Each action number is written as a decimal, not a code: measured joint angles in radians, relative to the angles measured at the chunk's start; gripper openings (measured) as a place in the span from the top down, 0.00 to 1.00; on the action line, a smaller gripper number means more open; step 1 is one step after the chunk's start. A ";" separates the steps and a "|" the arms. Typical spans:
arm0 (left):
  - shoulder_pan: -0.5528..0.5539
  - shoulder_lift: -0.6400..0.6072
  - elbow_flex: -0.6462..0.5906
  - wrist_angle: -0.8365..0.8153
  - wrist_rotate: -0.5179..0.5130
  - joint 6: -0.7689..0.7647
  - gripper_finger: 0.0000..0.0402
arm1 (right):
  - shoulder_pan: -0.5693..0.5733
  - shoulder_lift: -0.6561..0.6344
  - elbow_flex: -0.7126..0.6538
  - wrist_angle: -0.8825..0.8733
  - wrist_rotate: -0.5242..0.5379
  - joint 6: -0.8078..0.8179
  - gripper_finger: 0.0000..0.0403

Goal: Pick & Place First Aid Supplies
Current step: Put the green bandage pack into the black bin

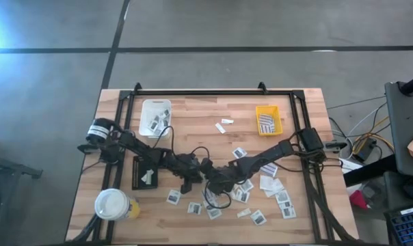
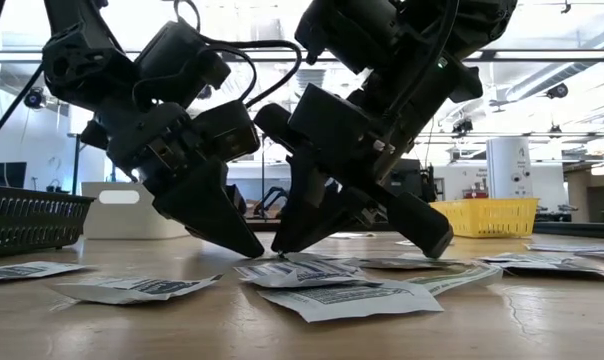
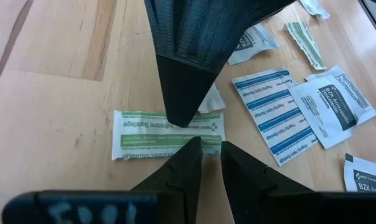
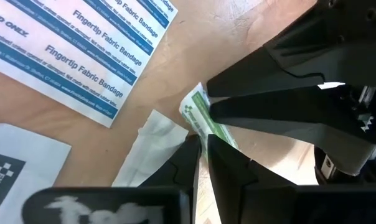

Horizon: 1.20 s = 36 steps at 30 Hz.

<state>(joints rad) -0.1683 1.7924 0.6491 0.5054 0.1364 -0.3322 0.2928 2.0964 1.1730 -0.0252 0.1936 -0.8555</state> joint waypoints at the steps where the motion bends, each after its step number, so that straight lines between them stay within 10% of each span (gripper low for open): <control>1: 0.002 0.000 0.000 0.001 0.000 0.007 0.79 | 0.000 0.000 -0.001 0.003 0.000 0.004 0.92; 36: 0.054 -0.012 -0.001 0.019 0.076 0.091 0.79 | 0.004 0.034 0.003 0.010 0.006 0.074 0.92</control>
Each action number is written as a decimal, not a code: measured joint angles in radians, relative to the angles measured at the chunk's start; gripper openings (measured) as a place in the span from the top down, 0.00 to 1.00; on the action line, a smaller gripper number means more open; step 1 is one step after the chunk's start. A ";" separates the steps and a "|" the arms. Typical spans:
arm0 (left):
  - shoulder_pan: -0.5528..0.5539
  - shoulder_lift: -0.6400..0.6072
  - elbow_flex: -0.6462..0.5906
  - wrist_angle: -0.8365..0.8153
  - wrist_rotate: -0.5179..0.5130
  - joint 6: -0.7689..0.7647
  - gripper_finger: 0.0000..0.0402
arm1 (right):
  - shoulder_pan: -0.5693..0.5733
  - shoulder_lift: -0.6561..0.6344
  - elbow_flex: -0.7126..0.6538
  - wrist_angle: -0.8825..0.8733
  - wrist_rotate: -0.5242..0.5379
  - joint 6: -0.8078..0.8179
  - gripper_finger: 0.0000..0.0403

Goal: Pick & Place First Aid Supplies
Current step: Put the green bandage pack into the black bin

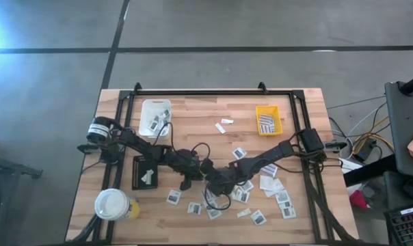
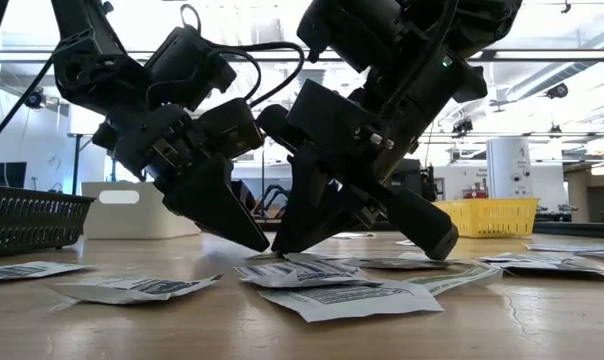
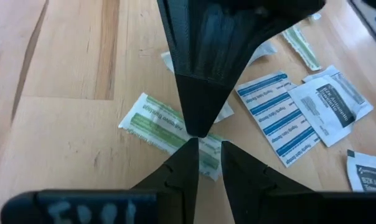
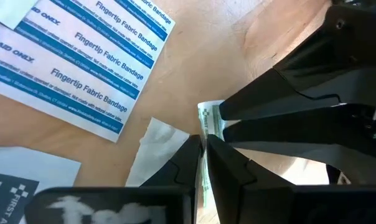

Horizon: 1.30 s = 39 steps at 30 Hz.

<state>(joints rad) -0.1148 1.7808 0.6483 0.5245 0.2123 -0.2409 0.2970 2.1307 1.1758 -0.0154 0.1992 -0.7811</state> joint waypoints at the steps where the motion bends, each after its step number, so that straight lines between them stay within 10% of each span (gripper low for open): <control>1: 0.001 -0.001 0.001 0.004 0.004 0.000 0.79 | 0.000 0.000 0.000 0.000 0.002 0.008 0.93; 39: -0.002 -0.477 0.001 -0.526 -0.113 0.068 0.79 | -0.002 -0.283 -0.025 -0.164 0.034 0.247 0.98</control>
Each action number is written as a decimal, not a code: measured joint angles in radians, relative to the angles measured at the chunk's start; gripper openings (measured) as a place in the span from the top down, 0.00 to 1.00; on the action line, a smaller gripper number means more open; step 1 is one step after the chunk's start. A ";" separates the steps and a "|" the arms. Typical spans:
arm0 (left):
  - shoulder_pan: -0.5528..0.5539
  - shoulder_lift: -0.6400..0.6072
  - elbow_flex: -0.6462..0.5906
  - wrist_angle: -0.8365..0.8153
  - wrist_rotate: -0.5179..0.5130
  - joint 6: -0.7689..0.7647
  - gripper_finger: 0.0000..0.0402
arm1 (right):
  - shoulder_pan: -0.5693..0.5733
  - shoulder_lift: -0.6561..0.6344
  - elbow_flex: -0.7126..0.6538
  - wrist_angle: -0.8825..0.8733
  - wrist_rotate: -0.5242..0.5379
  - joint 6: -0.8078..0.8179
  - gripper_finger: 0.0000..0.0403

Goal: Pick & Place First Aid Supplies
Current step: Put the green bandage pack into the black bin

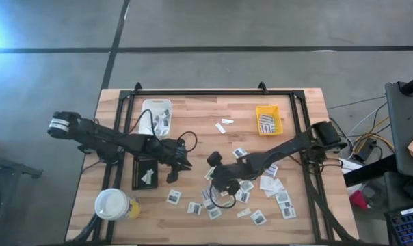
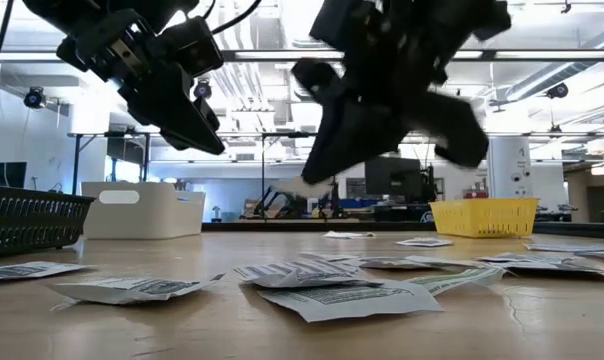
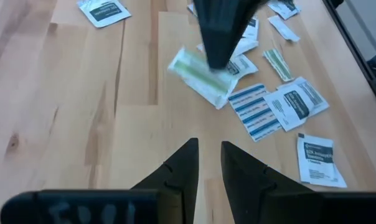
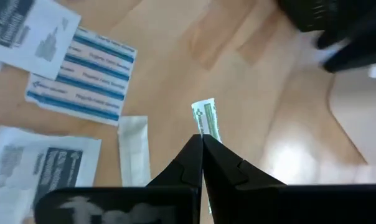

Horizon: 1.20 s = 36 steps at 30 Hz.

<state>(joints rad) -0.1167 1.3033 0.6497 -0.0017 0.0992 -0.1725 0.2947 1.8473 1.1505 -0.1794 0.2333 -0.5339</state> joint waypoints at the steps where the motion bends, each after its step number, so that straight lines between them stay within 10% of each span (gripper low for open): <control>1: -0.004 0.000 0.000 -0.001 0.000 0.006 0.79 | 0.000 -0.018 -0.005 -0.009 0.001 0.010 0.98; 17: -0.117 0.000 -0.001 0.008 -0.082 -0.017 0.79 | 0.002 -0.275 -0.301 0.160 -0.001 0.304 0.98; 36: -0.119 0.045 -0.001 0.199 -0.086 0.038 0.79 | 0.009 -0.274 -0.427 0.689 -0.089 0.621 0.98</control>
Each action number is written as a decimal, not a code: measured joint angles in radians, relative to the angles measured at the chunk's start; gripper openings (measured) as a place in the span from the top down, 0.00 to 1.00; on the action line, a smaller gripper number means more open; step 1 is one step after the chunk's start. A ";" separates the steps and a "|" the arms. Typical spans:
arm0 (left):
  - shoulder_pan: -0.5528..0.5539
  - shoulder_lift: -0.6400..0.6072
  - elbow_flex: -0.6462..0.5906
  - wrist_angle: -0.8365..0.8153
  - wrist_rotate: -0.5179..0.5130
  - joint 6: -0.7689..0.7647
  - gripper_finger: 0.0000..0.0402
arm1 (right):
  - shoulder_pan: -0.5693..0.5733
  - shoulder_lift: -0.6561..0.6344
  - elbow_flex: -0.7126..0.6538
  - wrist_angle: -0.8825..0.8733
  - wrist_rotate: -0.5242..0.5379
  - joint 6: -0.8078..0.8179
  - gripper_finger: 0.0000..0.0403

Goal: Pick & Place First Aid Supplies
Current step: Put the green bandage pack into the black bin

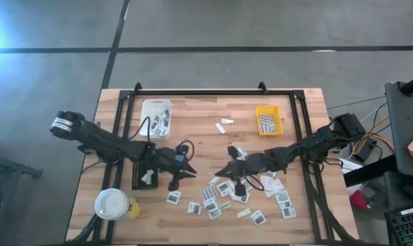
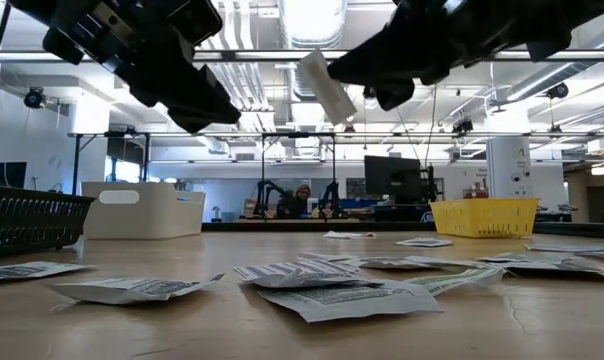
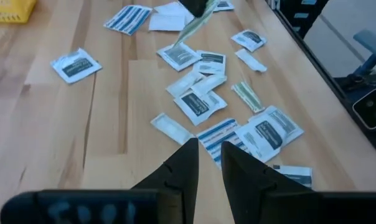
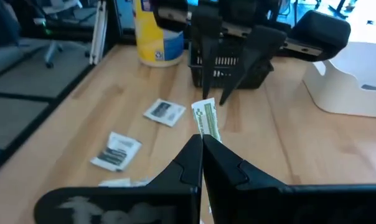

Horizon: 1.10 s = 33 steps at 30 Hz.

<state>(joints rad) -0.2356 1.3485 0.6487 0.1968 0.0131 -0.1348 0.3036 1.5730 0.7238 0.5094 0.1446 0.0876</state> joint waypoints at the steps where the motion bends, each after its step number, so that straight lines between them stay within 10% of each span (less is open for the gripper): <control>1: 0.000 0.003 0.000 0.006 0.000 0.012 0.79 | 0.000 0.000 0.003 0.003 0.000 0.012 0.98; 17: 0.000 0.020 0.000 0.207 0.000 0.091 0.57 | 0.015 0.044 0.007 0.085 -0.019 0.106 0.98; 33: -0.003 0.064 0.000 0.281 0.003 0.096 0.57 | 0.014 0.087 0.055 0.161 -0.014 0.093 0.98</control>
<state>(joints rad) -0.2386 1.4123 0.6483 0.4780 0.0163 -0.0383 0.3180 1.6604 0.7788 0.6704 0.1303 0.1804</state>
